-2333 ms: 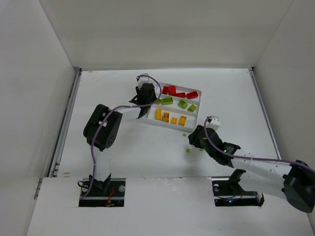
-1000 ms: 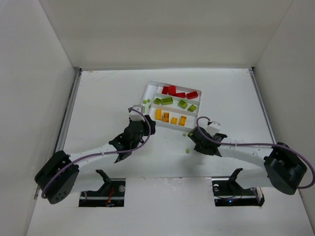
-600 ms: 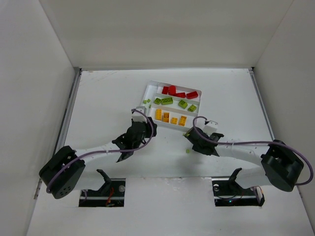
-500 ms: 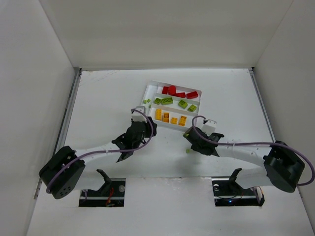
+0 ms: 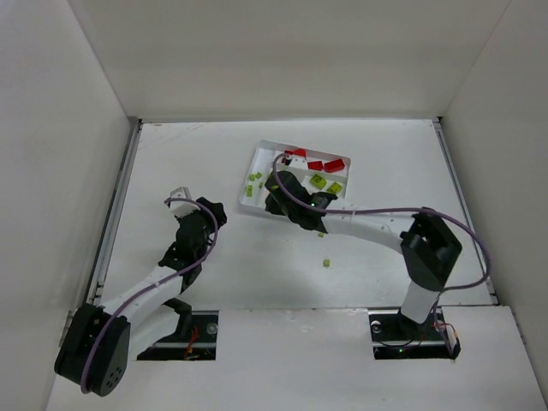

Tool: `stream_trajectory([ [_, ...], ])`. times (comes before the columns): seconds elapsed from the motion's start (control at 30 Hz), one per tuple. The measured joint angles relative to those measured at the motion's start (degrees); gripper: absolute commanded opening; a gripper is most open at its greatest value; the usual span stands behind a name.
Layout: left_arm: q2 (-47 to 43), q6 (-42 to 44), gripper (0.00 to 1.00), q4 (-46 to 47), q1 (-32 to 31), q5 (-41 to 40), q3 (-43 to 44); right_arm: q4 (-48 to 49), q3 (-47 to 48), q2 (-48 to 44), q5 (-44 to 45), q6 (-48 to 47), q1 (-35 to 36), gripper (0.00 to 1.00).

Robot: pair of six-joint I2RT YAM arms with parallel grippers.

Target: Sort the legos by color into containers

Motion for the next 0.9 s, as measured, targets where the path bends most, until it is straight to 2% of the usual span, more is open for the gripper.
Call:
stream_trajectory([
  [0.1,-0.6,-1.8,0.46,-0.9,2.6,0.2,-0.9,3.4,8.4,8.2,-2.5,-2.5,-0.2,0.24],
  [0.23,-0.6,-3.0,0.46,-1.3,2.9,0.8,-0.9,5.0,17.7,17.4,-4.3,-5.1,-1.1,0.25],
  [0.4,-0.4,-3.5,0.46,-1.3,2.9,1.1,-0.9,5.0,25.1,25.4,-4.9,-7.2,-3.3,0.27],
  [0.47,-0.4,-3.6,0.46,-1.3,2.9,1.2,-0.9,4.8,26.7,27.2,-4.9,-7.4,-4.1,0.3],
  [0.6,-0.1,-3.7,0.46,-1.3,2.8,1.3,-0.9,4.5,28.2,28.6,-4.9,-7.5,-5.3,0.46],
  [0.7,0.9,-3.7,0.46,-1.3,2.4,1.5,-0.9,4.5,28.8,28.6,-4.8,-7.9,-5.3,0.49],
  [0.8,1.7,-3.7,0.46,-1.3,1.8,1.7,-0.9,4.6,28.8,28.4,-4.9,-8.1,-5.2,0.47],
  [0.9,1.9,-3.7,0.46,-1.3,1.5,1.9,-0.9,5.1,25.6,25.5,-4.8,-8.8,-5.2,0.32],
])
